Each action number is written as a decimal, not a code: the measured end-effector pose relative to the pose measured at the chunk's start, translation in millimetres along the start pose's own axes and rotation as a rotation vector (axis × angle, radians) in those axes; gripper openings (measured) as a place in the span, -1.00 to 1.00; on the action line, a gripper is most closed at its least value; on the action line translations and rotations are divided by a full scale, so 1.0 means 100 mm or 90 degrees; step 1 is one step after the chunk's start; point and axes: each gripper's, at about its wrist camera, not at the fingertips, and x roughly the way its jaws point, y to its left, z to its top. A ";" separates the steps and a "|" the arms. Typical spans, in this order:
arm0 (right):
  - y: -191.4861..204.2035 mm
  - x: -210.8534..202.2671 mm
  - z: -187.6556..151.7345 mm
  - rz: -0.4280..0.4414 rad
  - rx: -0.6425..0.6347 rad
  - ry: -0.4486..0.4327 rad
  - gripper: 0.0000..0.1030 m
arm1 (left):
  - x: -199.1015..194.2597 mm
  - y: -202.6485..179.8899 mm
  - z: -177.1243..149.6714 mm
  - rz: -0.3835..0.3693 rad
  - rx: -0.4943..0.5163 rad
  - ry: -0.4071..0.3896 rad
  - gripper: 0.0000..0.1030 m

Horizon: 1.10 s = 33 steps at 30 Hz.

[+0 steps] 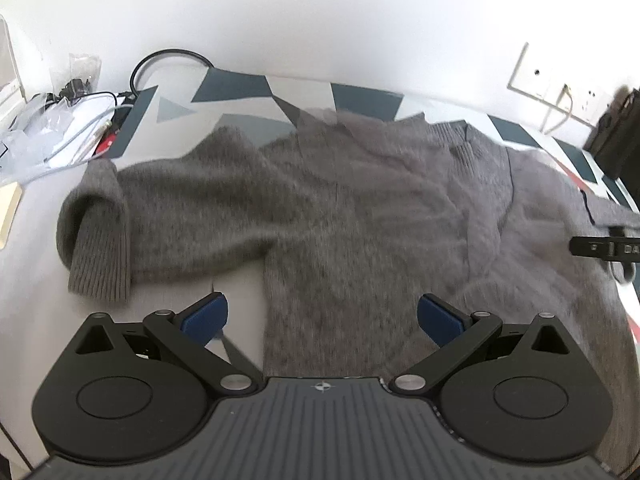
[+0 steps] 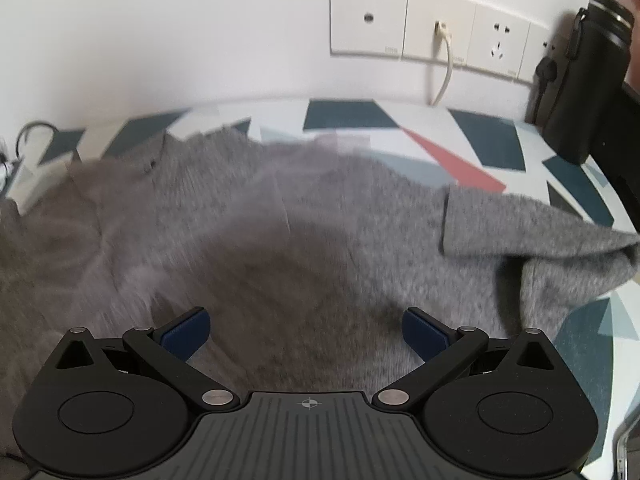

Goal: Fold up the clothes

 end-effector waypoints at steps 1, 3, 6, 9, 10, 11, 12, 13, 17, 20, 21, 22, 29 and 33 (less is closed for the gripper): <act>-0.01 -0.02 0.03 0.004 0.001 -0.007 0.99 | 0.01 0.00 0.01 0.000 0.000 -0.002 1.00; -0.02 -0.06 0.09 0.012 0.003 -0.021 0.99 | 0.03 -0.03 0.00 -0.001 0.006 -0.003 1.00; 0.04 -0.05 0.20 0.025 0.000 -0.035 0.99 | 0.07 -0.08 -0.05 -0.005 0.019 0.003 1.00; 0.21 0.00 0.30 0.044 -0.024 -0.045 0.99 | 0.11 -0.11 -0.09 -0.009 0.027 0.008 1.00; 0.27 0.02 0.33 0.051 -0.033 -0.048 0.99 | 0.12 -0.13 -0.11 -0.010 0.029 0.009 1.00; 0.34 0.06 0.36 0.056 -0.046 -0.048 0.99 | 0.13 -0.13 -0.12 -0.010 0.031 0.014 1.00; 0.41 0.11 0.39 0.058 -0.061 -0.044 0.99 | 0.15 -0.14 -0.14 -0.010 0.031 0.022 1.00; 0.47 0.16 0.40 0.057 -0.075 -0.040 0.99 | 0.18 -0.14 -0.16 -0.008 0.031 0.032 1.00; 0.55 0.42 0.39 0.032 -0.104 -0.003 0.99 | 0.21 -0.14 -0.29 -0.011 0.041 0.058 1.00; 0.48 0.51 0.29 0.016 -0.112 0.023 0.98 | 0.16 -0.19 -0.40 -0.017 0.068 0.065 1.00; 0.44 0.52 0.25 0.014 -0.113 0.025 0.99 | 0.14 -0.21 -0.43 -0.016 0.078 0.067 1.00; 0.40 0.52 0.21 0.012 -0.114 0.027 0.99 | 0.12 -0.22 -0.46 -0.016 0.086 0.069 1.00; 0.06 0.39 0.01 0.000 -0.095 0.036 0.99 | -0.04 -0.33 -0.71 -0.027 0.121 0.087 1.00; -0.09 0.31 -0.06 -0.014 -0.094 0.044 0.99 | -0.13 -0.25 -0.78 -0.026 0.109 0.097 1.00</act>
